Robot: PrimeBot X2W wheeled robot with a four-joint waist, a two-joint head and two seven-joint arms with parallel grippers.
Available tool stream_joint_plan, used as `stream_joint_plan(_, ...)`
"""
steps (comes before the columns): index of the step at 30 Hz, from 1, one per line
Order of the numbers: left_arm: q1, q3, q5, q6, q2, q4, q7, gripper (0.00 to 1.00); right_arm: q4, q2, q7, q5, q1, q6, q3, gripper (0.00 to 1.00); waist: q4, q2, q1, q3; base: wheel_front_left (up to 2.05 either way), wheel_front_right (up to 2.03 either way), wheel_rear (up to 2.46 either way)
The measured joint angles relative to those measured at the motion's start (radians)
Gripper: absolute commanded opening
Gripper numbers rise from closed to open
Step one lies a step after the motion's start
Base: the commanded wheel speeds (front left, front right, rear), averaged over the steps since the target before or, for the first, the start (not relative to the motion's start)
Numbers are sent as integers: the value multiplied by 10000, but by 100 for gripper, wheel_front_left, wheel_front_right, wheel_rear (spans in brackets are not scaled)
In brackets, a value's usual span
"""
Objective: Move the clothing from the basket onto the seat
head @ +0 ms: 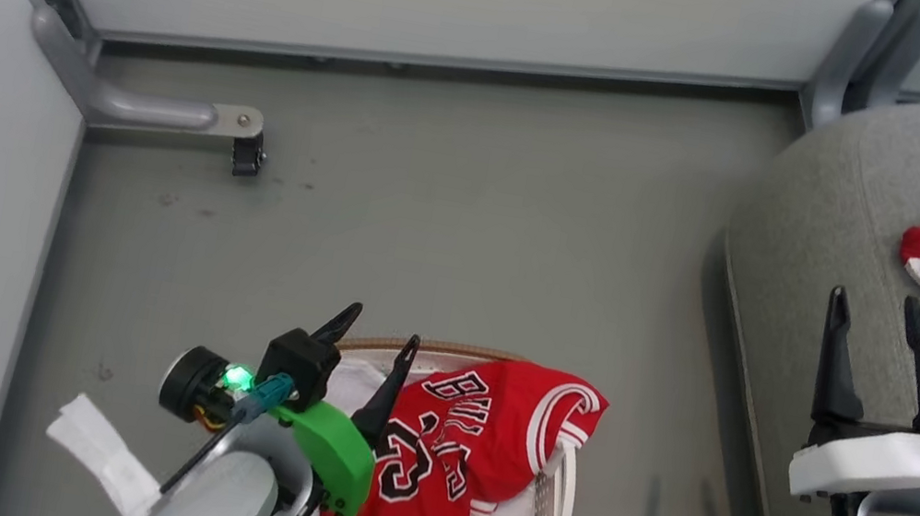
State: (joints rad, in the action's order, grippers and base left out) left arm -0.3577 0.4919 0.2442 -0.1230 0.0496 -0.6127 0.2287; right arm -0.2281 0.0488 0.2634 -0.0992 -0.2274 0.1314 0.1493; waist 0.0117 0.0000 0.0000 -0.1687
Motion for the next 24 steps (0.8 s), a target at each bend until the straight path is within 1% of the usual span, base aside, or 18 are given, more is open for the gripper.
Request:
stream_joint_plan(6,-1141,1024,545,-13,-21,-1820,-111,100,510,0,0,21,-743,0,-276,100,485,0,0,-1176,0,0,0)
stream_joint_plan(12,-1879,2142,416,-15,-38,-3614,-370,100,1053,13,0,-270,-1209,0,-604,100,1203,0,1,-2308,0,0,0)
stream_joint_plan(20,-3214,2834,-92,-12,-31,-5141,-529,100,1639,15,0,-606,-1709,0,-1089,100,2109,0,2,-3781,0,0,0)
stream_joint_plan(24,-3741,2911,-132,-2,-13,-5779,-646,100,1852,23,0,-819,-1963,0,-1248,100,2542,0,2,-4509,0,0,0)
